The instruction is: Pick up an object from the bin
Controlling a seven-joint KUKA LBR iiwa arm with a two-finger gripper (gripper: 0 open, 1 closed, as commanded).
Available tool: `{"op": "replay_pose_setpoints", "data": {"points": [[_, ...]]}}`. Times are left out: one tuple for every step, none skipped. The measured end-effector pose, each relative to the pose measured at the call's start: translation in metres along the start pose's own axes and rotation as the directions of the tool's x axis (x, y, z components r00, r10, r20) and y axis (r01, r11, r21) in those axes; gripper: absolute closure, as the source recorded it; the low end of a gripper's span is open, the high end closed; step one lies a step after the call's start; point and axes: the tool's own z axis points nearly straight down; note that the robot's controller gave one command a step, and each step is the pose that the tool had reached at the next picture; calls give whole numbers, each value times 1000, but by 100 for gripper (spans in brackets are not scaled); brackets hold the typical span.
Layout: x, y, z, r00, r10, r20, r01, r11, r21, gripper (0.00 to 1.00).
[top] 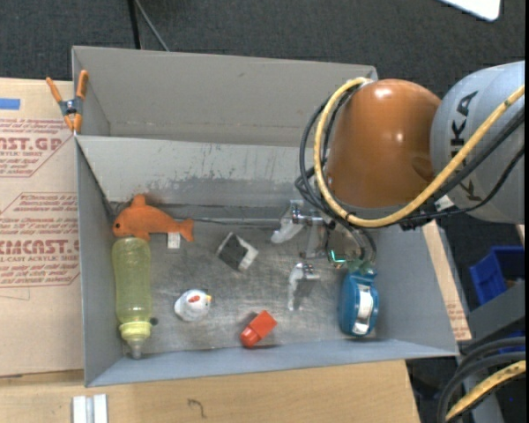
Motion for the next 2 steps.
{"op": "replay_pose_setpoints", "data": {"points": [[-1,0,-4,1000,1,8,-1,1000,-1,0],[0,9,25,997,-71,14,71,998,1,0]]}}
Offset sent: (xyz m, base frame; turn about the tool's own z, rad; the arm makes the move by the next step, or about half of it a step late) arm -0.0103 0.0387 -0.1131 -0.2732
